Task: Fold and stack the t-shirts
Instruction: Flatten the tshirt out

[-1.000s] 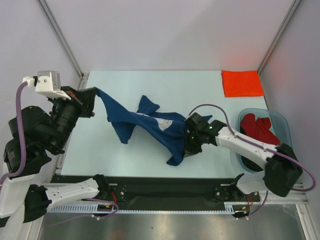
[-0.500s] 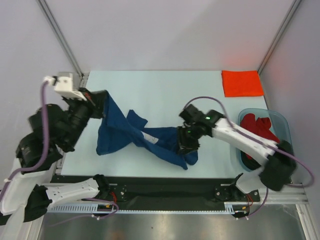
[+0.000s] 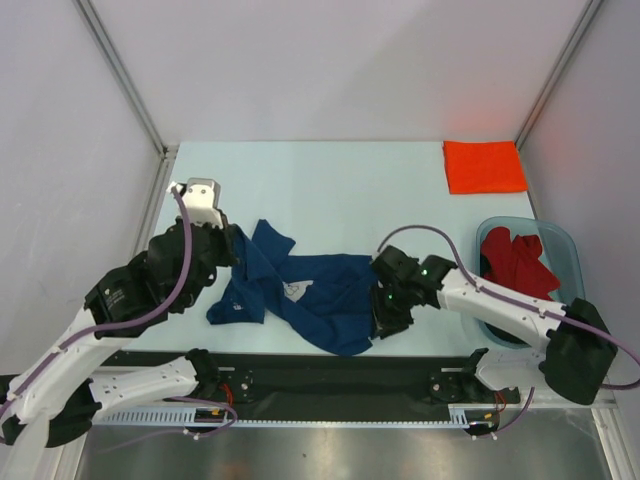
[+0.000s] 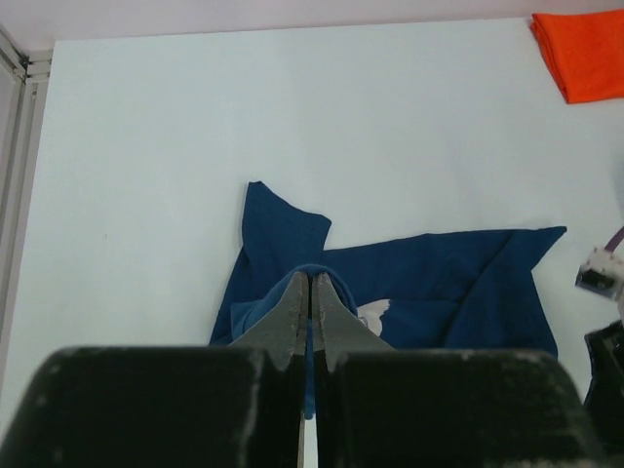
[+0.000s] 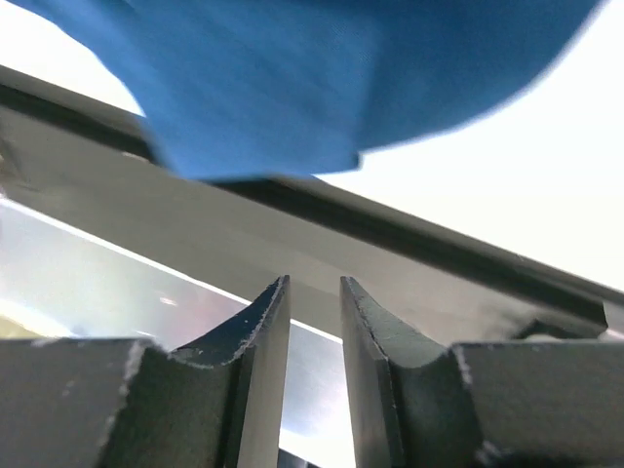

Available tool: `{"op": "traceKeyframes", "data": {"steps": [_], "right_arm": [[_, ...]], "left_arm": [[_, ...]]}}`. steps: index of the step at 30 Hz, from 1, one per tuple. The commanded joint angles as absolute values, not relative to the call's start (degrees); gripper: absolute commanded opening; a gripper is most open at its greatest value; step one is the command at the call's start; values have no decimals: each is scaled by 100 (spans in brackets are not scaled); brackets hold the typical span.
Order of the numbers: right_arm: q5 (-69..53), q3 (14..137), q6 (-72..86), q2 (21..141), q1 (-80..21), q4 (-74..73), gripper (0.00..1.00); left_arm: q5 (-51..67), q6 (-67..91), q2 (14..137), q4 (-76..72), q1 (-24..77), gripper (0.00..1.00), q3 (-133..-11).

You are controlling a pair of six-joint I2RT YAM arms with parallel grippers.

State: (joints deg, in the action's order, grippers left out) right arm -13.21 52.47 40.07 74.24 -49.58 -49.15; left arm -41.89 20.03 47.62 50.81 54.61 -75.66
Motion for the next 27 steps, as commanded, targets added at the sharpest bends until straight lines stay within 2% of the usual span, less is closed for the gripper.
{"op": "traceKeyframes", "data": {"steps": [1,7,11,16,23,27], "right_arm": [[-1371,4510,4508,7155,-5036,-4406,32],[-1380,3789,4895,7137,-5071,-3483,34],[-1319,3683,5027,7373,-5080,-2945,43],[-1047,3586,5264,7682,-5124,-2426,48],[-388,3524,5370,7778,-5150,-2514,43],[-404,3533,5440,7875,-5229,-2566,40]], "left_arm": [[-4201,2223,4737,5062,5432,0,-7576],[-4087,2338,4711,5335,5440,0,-7567],[-4025,2391,4737,5432,5440,0,-7576],[-3990,2426,4773,5467,5440,0,-7620],[-3981,2443,4764,5528,5440,0,-7638],[-3981,2426,4799,5572,5440,0,-7690]]}}
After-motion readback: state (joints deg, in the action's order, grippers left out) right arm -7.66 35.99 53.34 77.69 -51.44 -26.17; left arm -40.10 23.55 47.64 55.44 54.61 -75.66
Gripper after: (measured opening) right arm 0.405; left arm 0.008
